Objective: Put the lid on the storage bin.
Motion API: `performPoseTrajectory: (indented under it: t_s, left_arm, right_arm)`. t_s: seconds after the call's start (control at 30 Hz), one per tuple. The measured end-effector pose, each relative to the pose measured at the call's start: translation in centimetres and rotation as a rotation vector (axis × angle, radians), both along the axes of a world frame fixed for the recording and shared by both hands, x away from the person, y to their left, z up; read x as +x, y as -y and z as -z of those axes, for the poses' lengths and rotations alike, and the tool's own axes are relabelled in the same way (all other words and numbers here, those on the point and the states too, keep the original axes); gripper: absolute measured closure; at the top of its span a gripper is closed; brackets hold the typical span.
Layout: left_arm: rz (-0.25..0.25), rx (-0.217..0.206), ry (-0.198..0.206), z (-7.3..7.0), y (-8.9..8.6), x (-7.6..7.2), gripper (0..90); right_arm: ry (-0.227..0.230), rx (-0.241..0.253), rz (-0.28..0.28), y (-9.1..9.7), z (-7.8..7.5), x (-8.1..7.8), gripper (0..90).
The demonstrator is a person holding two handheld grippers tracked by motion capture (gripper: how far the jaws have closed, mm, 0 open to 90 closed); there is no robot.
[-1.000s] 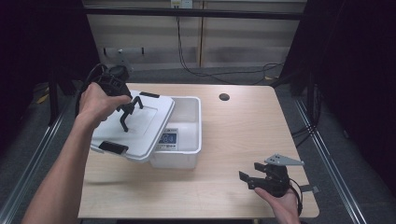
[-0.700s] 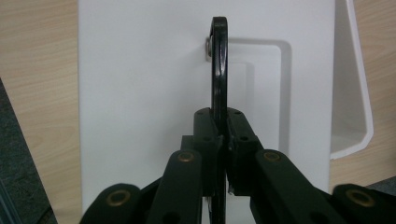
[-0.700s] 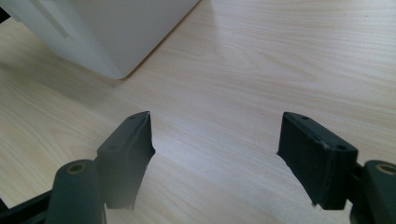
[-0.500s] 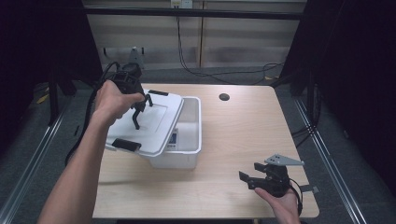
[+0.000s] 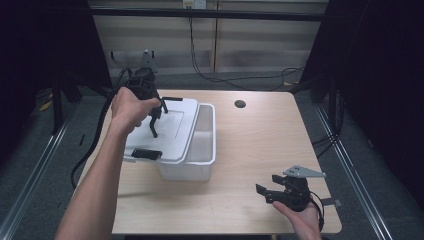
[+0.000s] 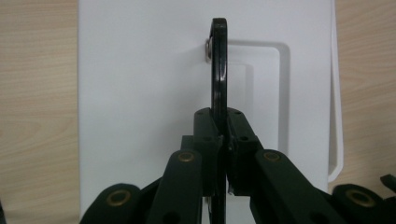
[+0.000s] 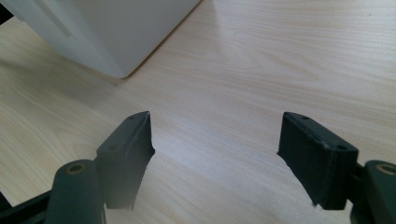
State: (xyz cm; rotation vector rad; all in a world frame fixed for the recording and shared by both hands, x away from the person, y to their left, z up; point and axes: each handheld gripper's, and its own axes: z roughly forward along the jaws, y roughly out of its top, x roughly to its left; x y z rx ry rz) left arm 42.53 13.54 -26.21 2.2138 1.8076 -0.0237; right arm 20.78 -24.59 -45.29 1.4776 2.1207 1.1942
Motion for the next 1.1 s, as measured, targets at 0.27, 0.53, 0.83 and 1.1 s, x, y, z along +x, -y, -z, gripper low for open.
performPoseTrajectory:
  t_s: [0.27, 0.53, 0.83, 1.1]
  left_arm:
    - [-0.045, -0.004, 0.002, 0.3, 0.6, -0.3, 84.8]
    - [-0.106, -0.022, 0.019, 0.4, 0.9, -0.6, 84.7]
    - [-0.124, -0.04, -0.001, 1.3, 1.8, -0.4, 84.7]
    - [-0.173, -0.043, 0.025, 1.9, 2.6, -0.2, 84.8]
  right_arm:
    - [-0.007, 0.003, -0.007, -0.1, 0.0, 0.0, 26.4]
    - [-0.008, 0.005, -0.006, -0.1, 0.0, 0.0, 26.4]
    - [-0.011, 0.01, -0.014, -0.1, 0.0, 0.0, 26.4]
    - [-0.013, 0.014, -0.014, 0.0, 0.0, 0.0, 26.4]
